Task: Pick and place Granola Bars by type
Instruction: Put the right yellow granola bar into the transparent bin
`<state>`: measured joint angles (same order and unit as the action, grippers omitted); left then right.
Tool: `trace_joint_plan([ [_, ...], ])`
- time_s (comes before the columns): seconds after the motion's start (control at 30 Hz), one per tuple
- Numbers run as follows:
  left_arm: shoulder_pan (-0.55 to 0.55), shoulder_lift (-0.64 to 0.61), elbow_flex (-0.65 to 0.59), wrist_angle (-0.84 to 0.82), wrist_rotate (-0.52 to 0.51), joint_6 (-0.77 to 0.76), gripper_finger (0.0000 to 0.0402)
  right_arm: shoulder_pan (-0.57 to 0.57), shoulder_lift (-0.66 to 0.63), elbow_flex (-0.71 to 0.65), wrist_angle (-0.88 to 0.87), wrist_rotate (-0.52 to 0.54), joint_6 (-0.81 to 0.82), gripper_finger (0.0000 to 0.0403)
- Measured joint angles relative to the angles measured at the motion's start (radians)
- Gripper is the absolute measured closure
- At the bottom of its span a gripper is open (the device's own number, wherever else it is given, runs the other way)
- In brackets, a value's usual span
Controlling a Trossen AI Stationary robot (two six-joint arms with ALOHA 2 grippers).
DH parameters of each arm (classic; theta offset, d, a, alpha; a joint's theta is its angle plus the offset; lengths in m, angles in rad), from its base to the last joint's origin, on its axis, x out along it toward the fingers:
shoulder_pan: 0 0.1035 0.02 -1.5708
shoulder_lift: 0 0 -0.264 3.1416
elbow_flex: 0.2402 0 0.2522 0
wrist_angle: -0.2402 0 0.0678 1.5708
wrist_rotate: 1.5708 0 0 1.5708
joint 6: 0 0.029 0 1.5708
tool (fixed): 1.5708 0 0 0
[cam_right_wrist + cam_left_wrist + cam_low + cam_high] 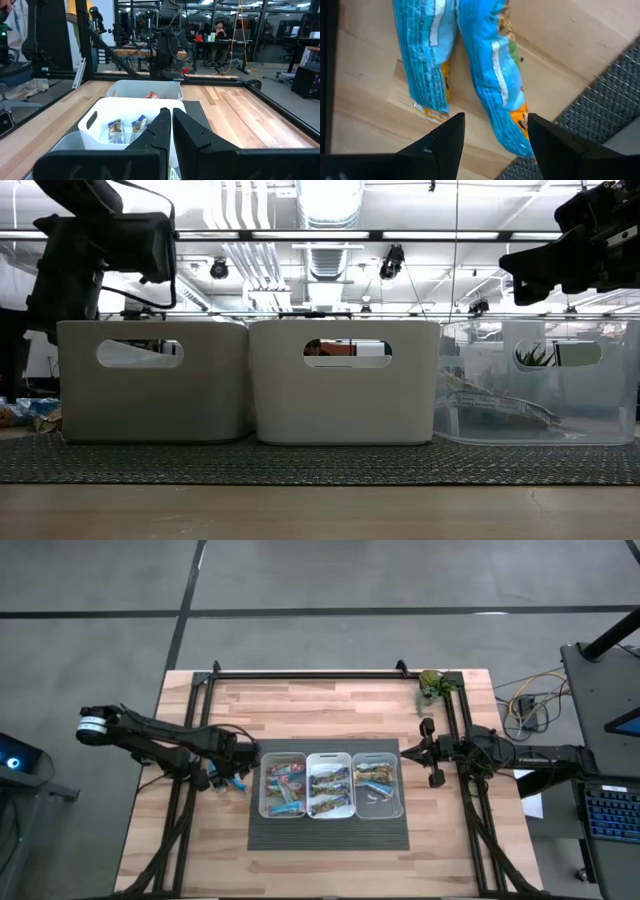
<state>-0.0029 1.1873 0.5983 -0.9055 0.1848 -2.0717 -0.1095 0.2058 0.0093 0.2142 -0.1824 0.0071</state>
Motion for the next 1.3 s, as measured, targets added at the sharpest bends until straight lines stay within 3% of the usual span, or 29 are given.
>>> trace_joint_plan([
  [1.07,0.000,0.000,-0.107,0.140,-0.060,-0.032,0.0205,0.000,0.000,0.000,0.000,0.000,0.000,0.0394],
  [1.3,0.000,0.001,-0.105,0.154,-0.063,-0.032,0.0240,0.000,0.000,0.000,0.000,0.000,0.000,0.0394],
])
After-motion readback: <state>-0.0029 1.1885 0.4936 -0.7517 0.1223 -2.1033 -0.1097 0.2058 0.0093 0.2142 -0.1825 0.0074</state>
